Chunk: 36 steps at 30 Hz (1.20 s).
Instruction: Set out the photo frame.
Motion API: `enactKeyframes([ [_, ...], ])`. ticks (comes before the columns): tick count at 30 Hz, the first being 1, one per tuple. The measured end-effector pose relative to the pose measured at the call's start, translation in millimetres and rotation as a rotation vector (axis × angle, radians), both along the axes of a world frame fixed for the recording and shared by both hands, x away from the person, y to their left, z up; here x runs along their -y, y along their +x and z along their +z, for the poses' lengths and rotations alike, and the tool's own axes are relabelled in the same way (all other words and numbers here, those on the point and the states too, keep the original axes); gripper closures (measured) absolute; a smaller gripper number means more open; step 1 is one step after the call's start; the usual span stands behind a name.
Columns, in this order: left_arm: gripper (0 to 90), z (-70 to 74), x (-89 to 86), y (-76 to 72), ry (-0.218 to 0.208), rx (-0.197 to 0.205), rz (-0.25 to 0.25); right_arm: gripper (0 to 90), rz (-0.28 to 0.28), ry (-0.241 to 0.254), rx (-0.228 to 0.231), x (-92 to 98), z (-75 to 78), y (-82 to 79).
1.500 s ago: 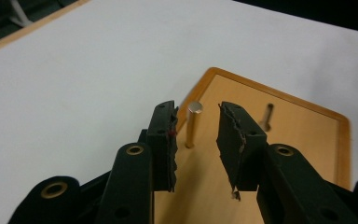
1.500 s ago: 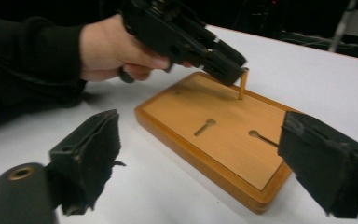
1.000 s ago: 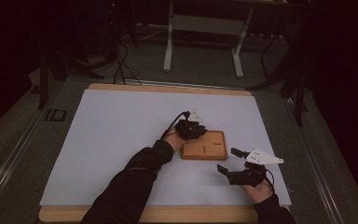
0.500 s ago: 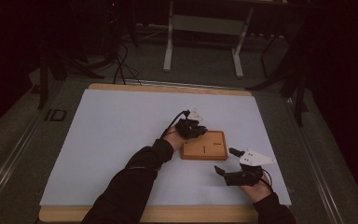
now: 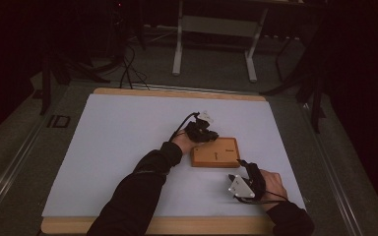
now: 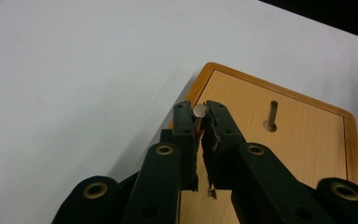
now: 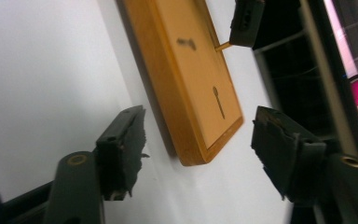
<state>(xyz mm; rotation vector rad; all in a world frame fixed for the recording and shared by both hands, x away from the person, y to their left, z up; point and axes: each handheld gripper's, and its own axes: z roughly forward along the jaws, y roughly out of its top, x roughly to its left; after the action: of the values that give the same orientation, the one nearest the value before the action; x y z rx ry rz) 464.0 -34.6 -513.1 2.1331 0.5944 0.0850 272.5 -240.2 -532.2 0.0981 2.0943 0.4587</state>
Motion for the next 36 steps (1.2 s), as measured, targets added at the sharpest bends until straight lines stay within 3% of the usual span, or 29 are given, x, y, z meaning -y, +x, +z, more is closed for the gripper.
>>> enactKeyframes([
  [3,84.3,0.5,-1.3,4.2,-0.004,-0.026,-0.012,41.2,0.012,-0.091,0.083,-2.2,-7.3,0.7],
  [8,84.2,0.1,-2.8,9.7,-0.023,-0.062,-0.018,47.5,0.015,-0.214,0.176,-3.1,-19.1,5.5],
  [17,84.3,0.6,-2.6,11.8,-0.019,-0.071,-0.026,54.3,0.018,-0.338,0.267,-4.1,-38.1,16.4],
  [31,83.9,1.4,-2.0,11.7,-0.007,-0.069,-0.038,66.8,0.048,-0.376,0.296,-9.0,-44.3,22.2],
  [36,84.2,2.9,-0.8,12.5,0.005,-0.07,-0.034,68.2,0.041,-0.357,0.292,-8.5,-42.2,22.1],
])
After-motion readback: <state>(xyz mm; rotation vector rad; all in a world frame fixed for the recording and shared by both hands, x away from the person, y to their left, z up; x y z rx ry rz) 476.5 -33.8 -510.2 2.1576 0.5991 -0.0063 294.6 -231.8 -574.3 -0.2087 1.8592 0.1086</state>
